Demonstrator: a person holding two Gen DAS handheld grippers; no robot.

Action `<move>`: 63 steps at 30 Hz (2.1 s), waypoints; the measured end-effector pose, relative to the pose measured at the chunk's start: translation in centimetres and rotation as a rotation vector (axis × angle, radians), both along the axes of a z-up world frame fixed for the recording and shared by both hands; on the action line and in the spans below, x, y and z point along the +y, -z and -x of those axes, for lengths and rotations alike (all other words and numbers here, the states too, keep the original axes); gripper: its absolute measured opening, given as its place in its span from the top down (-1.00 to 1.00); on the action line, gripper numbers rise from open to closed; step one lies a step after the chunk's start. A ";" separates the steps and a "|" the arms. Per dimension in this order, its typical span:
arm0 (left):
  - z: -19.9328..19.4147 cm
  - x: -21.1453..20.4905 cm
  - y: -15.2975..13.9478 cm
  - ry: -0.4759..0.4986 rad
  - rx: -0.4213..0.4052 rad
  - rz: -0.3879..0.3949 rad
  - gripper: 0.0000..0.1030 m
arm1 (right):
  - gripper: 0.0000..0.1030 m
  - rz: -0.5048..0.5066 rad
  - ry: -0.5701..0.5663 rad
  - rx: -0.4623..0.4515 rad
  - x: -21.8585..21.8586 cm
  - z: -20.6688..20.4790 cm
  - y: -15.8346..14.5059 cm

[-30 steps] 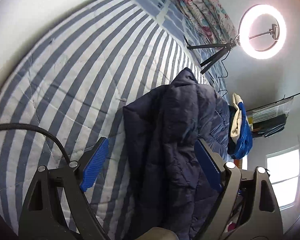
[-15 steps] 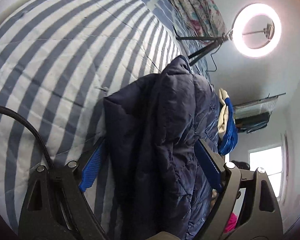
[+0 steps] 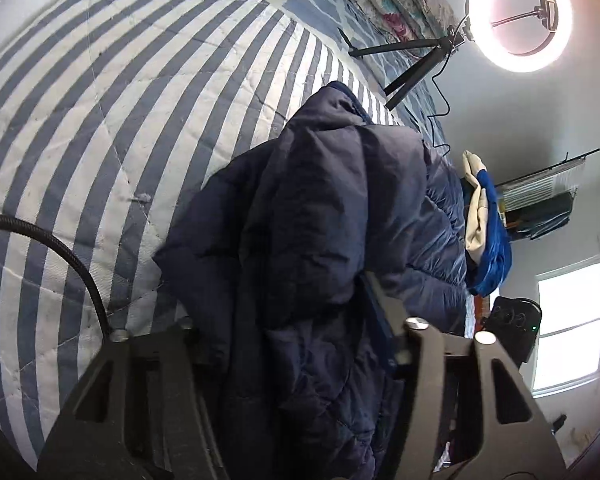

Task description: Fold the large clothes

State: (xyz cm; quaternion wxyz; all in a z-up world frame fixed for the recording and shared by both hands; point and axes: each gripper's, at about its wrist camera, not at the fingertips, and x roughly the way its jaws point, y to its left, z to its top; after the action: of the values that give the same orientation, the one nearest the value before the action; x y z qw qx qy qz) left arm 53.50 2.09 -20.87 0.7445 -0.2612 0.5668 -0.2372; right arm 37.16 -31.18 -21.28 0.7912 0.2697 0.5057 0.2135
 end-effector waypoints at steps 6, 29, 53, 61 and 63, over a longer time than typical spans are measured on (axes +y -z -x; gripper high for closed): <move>1.2 -1.9 -2.3 0.012 -0.072 -0.087 0.53 | 0.16 0.044 0.024 0.000 0.4 0.2 -1.4; 10.8 -9.8 -10.0 0.135 -0.244 -0.182 0.72 | 0.57 0.548 -0.043 -0.094 -0.2 6.9 -12.0; 13.2 -28.6 -17.0 0.312 -0.391 -0.120 0.73 | 0.59 0.754 0.097 -0.148 -13.0 11.9 -19.7; 10.1 -36.0 -19.0 0.357 -0.449 -0.070 0.73 | 0.59 0.847 0.155 -0.171 -18.6 10.2 -22.5; 8.8 -38.3 -19.4 0.369 -0.468 -0.056 0.73 | 0.59 0.875 0.173 -0.178 -19.9 9.2 -23.1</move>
State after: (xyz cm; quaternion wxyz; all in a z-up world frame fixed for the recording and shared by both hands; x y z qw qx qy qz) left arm 44.69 -36.22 -1.43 0.8060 -0.0712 0.4242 -0.4066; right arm 28.00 -51.13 1.80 0.8861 -0.0680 0.4538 -0.0648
